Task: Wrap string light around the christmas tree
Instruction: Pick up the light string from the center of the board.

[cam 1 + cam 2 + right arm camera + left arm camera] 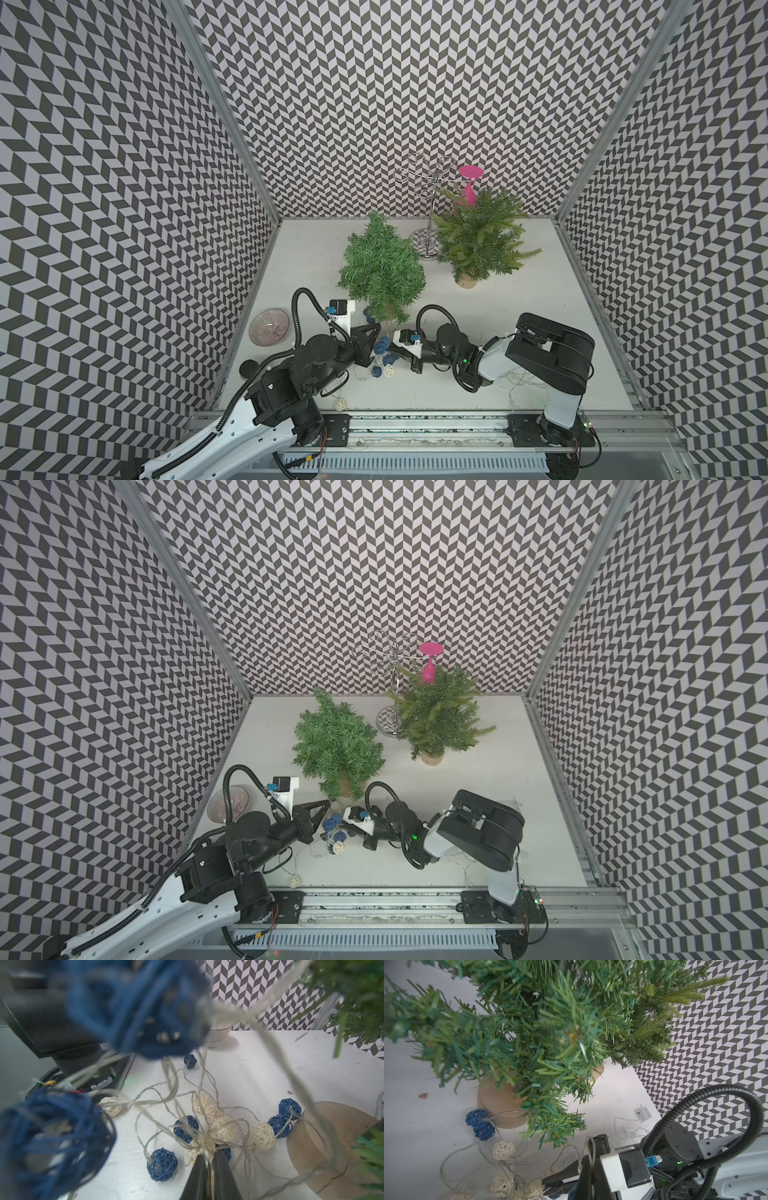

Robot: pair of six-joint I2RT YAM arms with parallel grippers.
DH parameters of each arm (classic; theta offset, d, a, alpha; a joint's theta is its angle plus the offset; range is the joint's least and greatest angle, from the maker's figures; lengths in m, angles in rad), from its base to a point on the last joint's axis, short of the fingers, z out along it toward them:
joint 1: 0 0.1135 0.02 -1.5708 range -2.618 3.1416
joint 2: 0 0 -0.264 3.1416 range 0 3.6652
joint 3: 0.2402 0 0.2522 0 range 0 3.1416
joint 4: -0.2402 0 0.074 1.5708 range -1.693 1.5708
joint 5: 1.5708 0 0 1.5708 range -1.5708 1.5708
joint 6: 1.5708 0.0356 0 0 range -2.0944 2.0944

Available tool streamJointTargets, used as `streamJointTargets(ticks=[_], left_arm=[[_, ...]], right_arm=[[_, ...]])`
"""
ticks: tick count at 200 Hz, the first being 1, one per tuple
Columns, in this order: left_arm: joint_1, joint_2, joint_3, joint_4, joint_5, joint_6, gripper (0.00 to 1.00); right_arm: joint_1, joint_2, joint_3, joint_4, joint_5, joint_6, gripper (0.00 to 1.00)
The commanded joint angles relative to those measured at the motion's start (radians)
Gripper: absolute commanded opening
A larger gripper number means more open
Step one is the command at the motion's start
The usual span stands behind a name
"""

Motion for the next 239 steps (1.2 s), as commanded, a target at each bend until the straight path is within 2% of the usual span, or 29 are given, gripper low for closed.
streamJointTargets(ticks=[1,27,54,93,104,125,151,160,173,183,189,202,226,239], left_arm=[[0.002,-0.017,0.013,-0.009,-0.061,0.001,0.11],[0.003,-0.006,-0.016,-0.007,-0.110,-0.017,0.10],[0.003,-0.080,-0.028,-0.057,-0.239,-0.032,0.05],[0.002,-0.240,-0.071,-0.049,-0.310,-0.049,0.09],[0.003,-0.260,-0.073,-0.052,-0.331,-0.057,0.00],[0.002,-0.306,-0.089,-0.047,-0.386,-0.088,0.00],[0.002,-0.387,-0.106,-0.004,-0.413,-0.034,0.00],[0.002,-0.396,-0.119,0.037,-0.372,0.007,0.10],[0.002,-0.369,-0.138,0.122,-0.236,0.085,0.19],[0.002,-0.321,-0.152,0.189,-0.080,0.158,0.25],[0.002,-0.286,-0.163,0.245,0.010,0.211,0.32],[0.000,-0.192,-0.179,0.323,0.098,0.215,0.43],[-0.003,-0.004,-0.207,0.429,0.186,0.243,0.45],[-0.013,0.037,-0.225,0.452,0.177,0.268,0.45]], right_arm=[[0.005,-0.079,-0.046,0.065,-0.010,-0.011,0.02],[0.005,-0.214,-0.063,-0.116,0.014,-0.027,0.00],[0.006,-0.309,-0.074,-0.231,0.044,-0.053,0.00],[0.005,-0.373,-0.105,-0.263,0.163,-0.039,0.00],[0.003,-0.405,-0.123,-0.261,0.195,-0.028,0.00],[-0.005,-0.459,-0.161,-0.255,0.229,0.000,0.00],[-0.015,-0.513,-0.189,-0.263,0.254,0.020,0.00],[-0.013,-0.522,-0.180,-0.282,0.227,0.022,0.00],[-0.013,-0.530,-0.140,-0.357,0.177,0.004,0.00],[-0.014,-0.539,-0.125,-0.372,0.172,0.008,0.00],[-0.014,-0.547,-0.123,-0.373,0.172,0.012,0.00],[-0.015,-0.573,-0.125,-0.380,0.162,0.018,0.00],[-0.023,-0.630,-0.135,-0.404,0.153,0.044,0.00],[-0.033,-0.651,-0.139,-0.412,0.127,0.054,0.00]])
